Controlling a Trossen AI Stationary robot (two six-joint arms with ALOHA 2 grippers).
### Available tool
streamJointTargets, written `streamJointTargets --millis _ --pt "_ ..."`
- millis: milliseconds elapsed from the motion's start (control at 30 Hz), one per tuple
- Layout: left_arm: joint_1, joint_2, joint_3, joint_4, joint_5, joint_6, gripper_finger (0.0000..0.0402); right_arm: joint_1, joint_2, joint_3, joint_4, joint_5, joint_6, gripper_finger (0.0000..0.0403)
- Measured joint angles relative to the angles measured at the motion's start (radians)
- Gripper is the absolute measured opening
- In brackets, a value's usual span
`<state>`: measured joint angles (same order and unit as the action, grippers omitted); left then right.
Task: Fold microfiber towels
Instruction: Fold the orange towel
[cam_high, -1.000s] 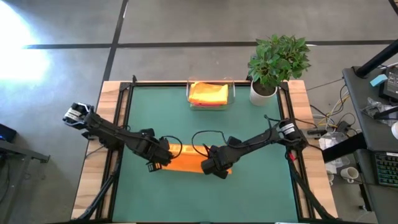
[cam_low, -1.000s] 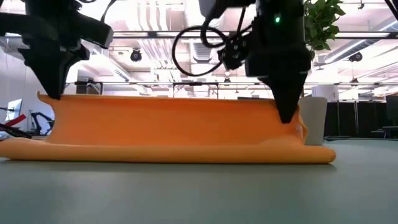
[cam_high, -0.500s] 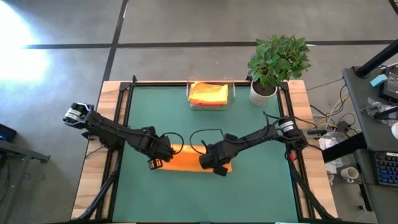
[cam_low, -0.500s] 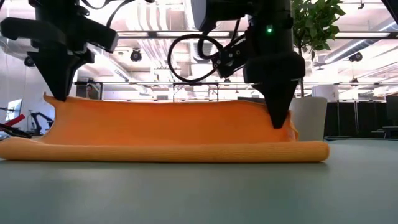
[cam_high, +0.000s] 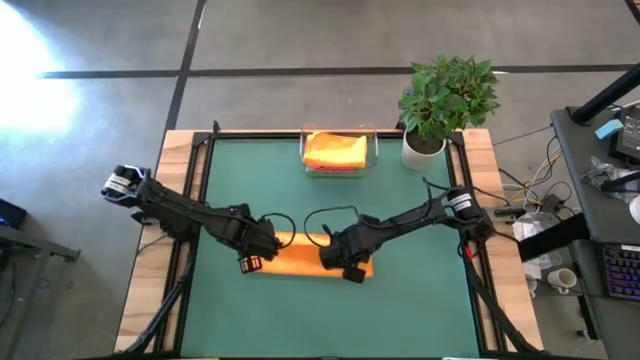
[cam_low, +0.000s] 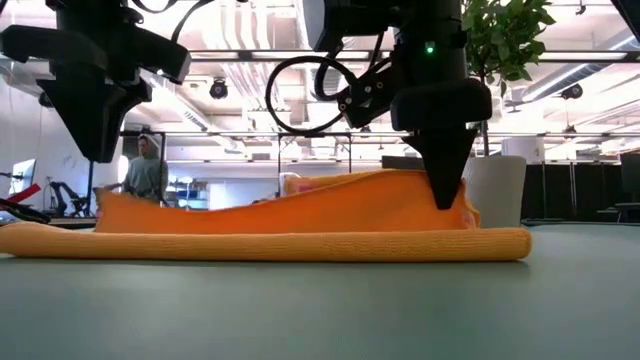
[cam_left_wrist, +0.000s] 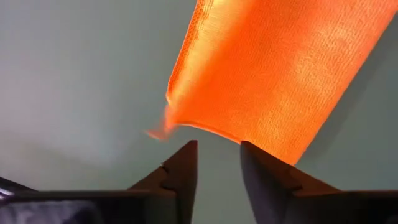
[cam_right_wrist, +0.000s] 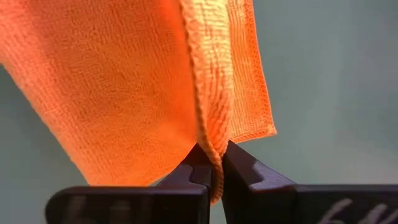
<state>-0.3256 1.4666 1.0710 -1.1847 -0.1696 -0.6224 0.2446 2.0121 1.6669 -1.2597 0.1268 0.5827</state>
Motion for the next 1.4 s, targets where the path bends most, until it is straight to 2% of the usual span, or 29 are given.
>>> streamJointTargets --millis 233,533,967,1133,1233,1400 --pt "0.007 -0.001 0.000 -0.002 -0.006 0.000 0.0158 -0.024 0.000 0.000 0.009 0.004 -0.022 0.0009" --pt "0.008 -0.001 0.007 0.005 0.006 0.001 0.0162 -0.054 0.000 0.000 0.018 0.032 -0.138 0.0014" --pt "0.008 -0.001 0.007 0.061 0.008 0.058 0.0162 -0.058 -0.009 -0.001 -0.031 0.029 -0.153 0.0123" --pt "0.006 -0.001 -0.013 0.132 0.019 0.060 0.0162 -0.068 -0.077 -0.004 -0.076 0.031 -0.192 0.0138" --pt "0.005 -0.001 -0.047 0.197 0.065 0.060 0.0162 -0.073 -0.137 -0.026 -0.056 0.031 -0.207 0.0134" --pt "-0.017 -0.001 -0.108 0.271 0.099 0.052 0.0162 -0.075 -0.265 -0.148 0.102 0.016 -0.220 0.0123"
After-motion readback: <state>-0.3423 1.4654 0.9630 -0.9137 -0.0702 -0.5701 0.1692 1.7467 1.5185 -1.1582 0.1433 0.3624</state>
